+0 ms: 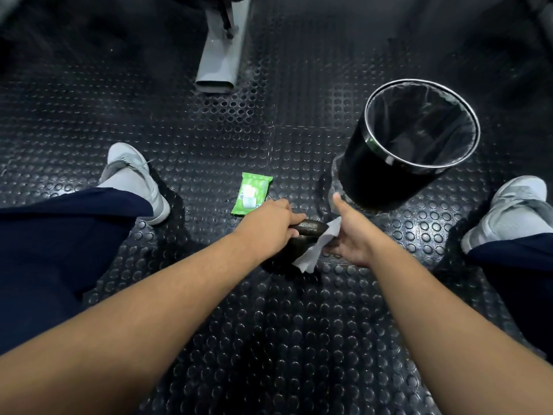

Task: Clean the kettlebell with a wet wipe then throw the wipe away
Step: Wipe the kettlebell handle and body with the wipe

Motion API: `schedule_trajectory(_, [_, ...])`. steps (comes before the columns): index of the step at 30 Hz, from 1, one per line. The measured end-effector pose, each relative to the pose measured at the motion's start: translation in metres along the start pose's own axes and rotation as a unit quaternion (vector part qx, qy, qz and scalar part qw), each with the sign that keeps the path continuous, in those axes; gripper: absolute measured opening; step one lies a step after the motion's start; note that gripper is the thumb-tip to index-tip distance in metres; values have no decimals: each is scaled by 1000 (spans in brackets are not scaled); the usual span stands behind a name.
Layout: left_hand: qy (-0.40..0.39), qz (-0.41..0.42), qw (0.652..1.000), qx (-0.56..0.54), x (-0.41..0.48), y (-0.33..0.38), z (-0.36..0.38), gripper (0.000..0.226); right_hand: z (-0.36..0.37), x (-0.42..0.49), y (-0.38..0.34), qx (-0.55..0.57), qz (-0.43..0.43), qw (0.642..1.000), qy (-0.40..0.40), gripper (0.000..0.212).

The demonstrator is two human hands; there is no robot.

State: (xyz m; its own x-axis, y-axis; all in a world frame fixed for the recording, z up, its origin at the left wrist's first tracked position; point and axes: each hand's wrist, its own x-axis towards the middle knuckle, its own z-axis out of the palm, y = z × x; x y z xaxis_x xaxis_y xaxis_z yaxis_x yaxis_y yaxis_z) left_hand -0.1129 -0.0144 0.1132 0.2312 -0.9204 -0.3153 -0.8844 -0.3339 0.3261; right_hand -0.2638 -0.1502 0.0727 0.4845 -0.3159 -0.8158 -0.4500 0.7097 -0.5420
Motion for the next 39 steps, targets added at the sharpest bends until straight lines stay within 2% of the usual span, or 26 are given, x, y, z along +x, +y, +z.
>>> schedule_trajectory(3, [-8,0,1000,5,1,2,-1,50,5,0,-7,-77,-6,996,35,108])
schedule_trajectory(6, [-19,0,1000,6,1,2,-4,49,7,9,1,-78,-5,997,23,133])
schedule_trajectory(7, [-21,0,1000,2,1,2,-5,48,8,10,7,-59,-1,998,12,125])
schedule_trajectory(10, [-24,3,1000,4,3,2,-5,44,12,-2,16,-7,25,1000,10,84])
schedule_trajectory(14, [-32,1,999,5,4,1,-8,47,8,-2,4,22,43,999,-14,82])
schedule_trajectory(19, [-32,2,999,-2,4,0,-9,49,12,-3,-22,-107,39,993,6,71])
schedule_trajectory(21, [-30,1,1000,-4,4,0,-9,49,16,-1,-15,-135,15,991,14,85])
schedule_trajectory(23, [-36,-6,999,-10,4,0,-8,49,13,11,2,-112,10,993,17,100])
schedule_trajectory(27, [-39,-9,999,-23,5,1,-9,45,13,2,10,-8,23,1000,1,76])
schedule_trajectory(30, [-39,-4,999,-27,6,-1,-9,45,5,0,-2,-32,1,999,12,85])
schedule_trajectory(34, [-51,-7,998,-27,8,-4,-7,48,6,-3,-24,-138,4,990,16,94])
schedule_trajectory(37, [-53,-13,998,-19,8,-2,-7,49,7,15,-11,-146,3,989,16,106])
schedule_trajectory(39, [-50,-9,999,-19,8,-1,-7,49,10,12,3,-122,13,992,23,99])
